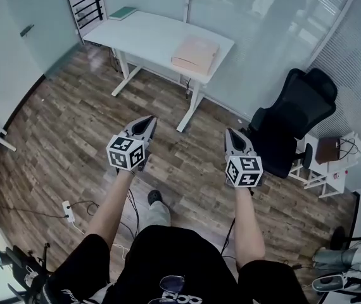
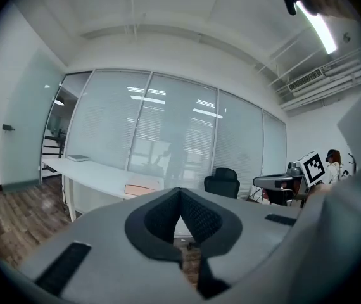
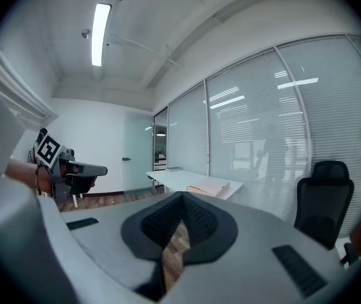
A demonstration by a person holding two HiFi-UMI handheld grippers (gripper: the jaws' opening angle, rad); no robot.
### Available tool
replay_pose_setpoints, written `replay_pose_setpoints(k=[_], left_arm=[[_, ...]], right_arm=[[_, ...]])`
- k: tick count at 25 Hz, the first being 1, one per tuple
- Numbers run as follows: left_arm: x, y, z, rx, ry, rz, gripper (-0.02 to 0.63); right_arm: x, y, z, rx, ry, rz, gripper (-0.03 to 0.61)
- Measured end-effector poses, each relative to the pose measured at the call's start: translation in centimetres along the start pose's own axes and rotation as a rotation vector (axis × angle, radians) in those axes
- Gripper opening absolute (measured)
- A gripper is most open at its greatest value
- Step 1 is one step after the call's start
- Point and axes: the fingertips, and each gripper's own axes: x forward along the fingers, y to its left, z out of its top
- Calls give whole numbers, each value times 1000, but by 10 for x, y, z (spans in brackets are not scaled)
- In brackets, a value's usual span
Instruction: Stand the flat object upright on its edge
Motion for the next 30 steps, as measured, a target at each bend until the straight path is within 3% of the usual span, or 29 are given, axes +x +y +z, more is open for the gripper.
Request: replay_pose_setpoints(k=[16,30], left_arm=[[79,153,18,-23,33,-45,20],[125,210,8,-9,74,-79,21]], right_arm=[[163,14,21,3,41,-47,21],[231,6,11,-11,73,-107,21]])
